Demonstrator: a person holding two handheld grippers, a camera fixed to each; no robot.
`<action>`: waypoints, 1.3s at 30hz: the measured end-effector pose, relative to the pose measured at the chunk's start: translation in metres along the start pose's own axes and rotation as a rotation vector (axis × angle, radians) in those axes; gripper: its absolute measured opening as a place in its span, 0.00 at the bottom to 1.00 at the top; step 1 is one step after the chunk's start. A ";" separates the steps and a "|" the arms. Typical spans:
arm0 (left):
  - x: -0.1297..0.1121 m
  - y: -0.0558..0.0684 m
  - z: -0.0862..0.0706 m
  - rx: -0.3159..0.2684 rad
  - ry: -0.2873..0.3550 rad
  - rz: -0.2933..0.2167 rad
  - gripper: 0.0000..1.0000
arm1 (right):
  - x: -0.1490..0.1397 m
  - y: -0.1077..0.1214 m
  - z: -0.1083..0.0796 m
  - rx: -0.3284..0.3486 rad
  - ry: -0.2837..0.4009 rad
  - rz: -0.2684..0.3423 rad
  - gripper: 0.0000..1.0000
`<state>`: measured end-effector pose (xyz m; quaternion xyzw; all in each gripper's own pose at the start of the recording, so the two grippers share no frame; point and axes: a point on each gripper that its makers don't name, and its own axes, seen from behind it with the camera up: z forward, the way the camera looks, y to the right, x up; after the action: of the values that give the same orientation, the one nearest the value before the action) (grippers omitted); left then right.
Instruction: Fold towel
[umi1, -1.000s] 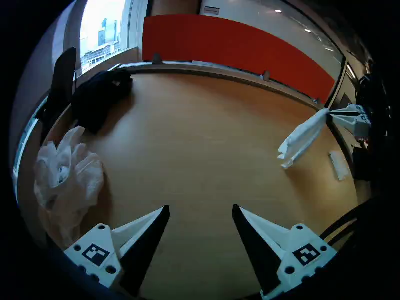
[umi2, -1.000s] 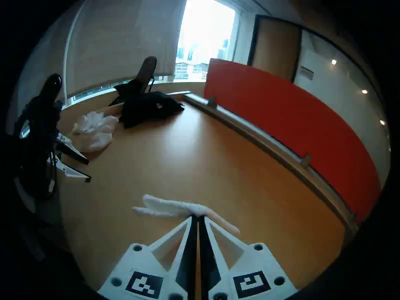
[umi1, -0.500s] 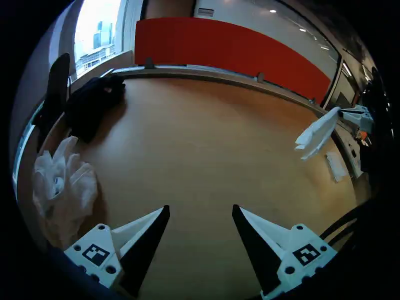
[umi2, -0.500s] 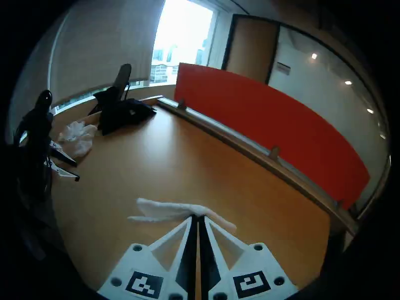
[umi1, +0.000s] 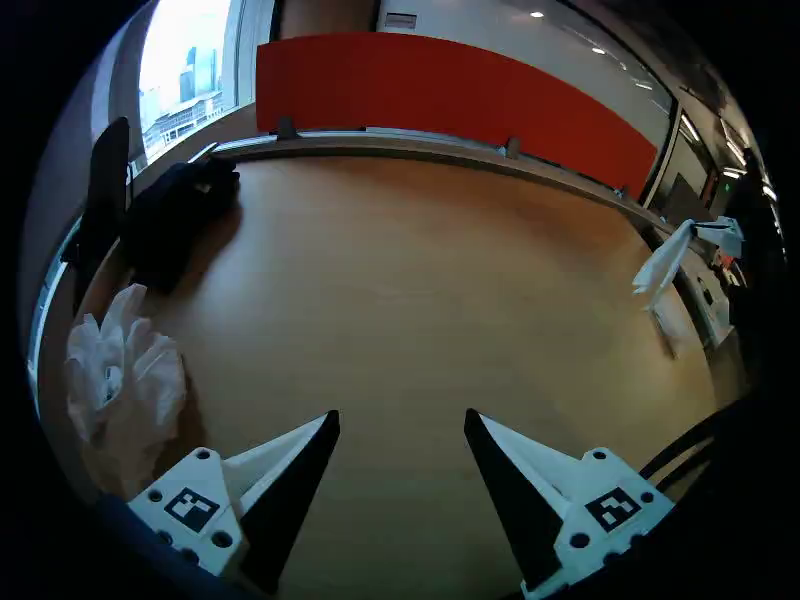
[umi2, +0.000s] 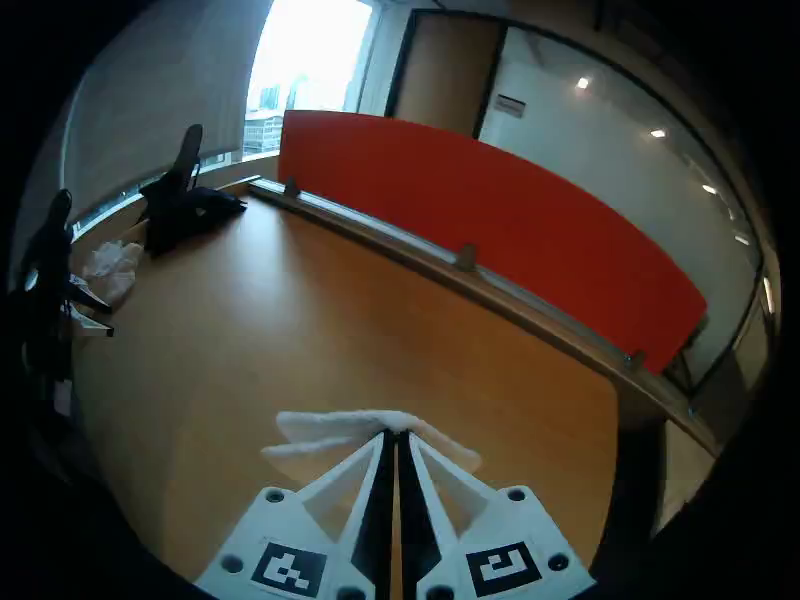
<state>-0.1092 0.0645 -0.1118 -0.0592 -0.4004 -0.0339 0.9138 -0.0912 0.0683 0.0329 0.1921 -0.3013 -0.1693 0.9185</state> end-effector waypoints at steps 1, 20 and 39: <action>0.000 0.001 0.000 0.000 -0.001 0.001 0.93 | -0.003 0.008 -0.001 -0.008 -0.004 0.003 0.04; 0.005 0.025 0.003 0.002 -0.012 0.027 0.93 | -0.047 0.127 -0.011 -0.118 -0.093 0.026 0.04; 0.006 0.035 0.000 0.010 -0.013 0.042 0.93 | -0.060 0.150 -0.005 -0.123 -0.117 0.056 0.04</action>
<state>-0.1009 0.0987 -0.1101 -0.0632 -0.4050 -0.0124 0.9120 -0.1048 0.2255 0.0680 0.1164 -0.3488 -0.1725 0.9138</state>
